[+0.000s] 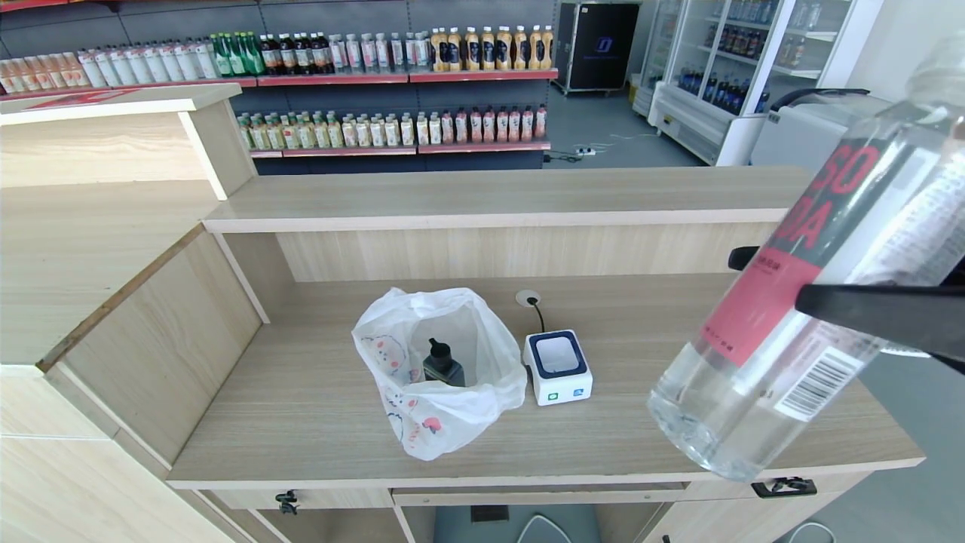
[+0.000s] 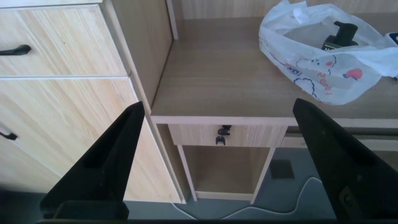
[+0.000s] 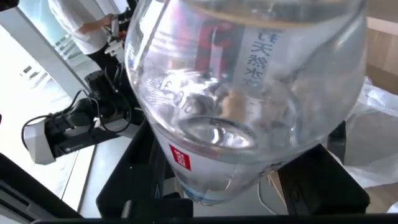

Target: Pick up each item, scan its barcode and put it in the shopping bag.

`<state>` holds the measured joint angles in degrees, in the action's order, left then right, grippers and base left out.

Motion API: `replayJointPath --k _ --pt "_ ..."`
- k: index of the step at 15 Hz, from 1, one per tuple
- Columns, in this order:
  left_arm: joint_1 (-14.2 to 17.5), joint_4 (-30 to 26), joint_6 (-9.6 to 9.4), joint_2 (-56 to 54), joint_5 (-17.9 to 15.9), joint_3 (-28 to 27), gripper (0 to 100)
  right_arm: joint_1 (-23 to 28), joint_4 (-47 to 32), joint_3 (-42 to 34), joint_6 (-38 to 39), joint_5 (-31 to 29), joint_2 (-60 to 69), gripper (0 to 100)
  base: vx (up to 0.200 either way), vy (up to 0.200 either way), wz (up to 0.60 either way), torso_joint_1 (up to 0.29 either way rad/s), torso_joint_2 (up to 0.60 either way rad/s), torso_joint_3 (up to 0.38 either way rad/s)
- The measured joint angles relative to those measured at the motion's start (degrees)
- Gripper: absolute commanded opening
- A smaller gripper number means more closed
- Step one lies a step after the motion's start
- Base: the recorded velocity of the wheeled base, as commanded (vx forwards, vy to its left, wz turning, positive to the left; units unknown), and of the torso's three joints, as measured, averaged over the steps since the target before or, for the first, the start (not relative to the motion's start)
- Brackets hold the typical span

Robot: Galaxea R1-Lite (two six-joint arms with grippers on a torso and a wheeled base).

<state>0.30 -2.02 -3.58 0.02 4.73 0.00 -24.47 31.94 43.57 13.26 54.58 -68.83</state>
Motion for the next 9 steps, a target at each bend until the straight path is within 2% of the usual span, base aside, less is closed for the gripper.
replayJointPath --k 4,9 --pt "0.0 0.0 0.00 0.0 0.0 0.0 100 -1.6 0.0 0.2 1.9 0.0 3.3 0 0.000 0.000 0.00 0.000 0.00 0.000" --pt "0.0 0.0 0.00 0.0 0.0 0.0 100 -1.8 0.1 2.0 8.7 0.0 4.0 0 0.000 0.000 0.00 0.000 0.00 0.000"
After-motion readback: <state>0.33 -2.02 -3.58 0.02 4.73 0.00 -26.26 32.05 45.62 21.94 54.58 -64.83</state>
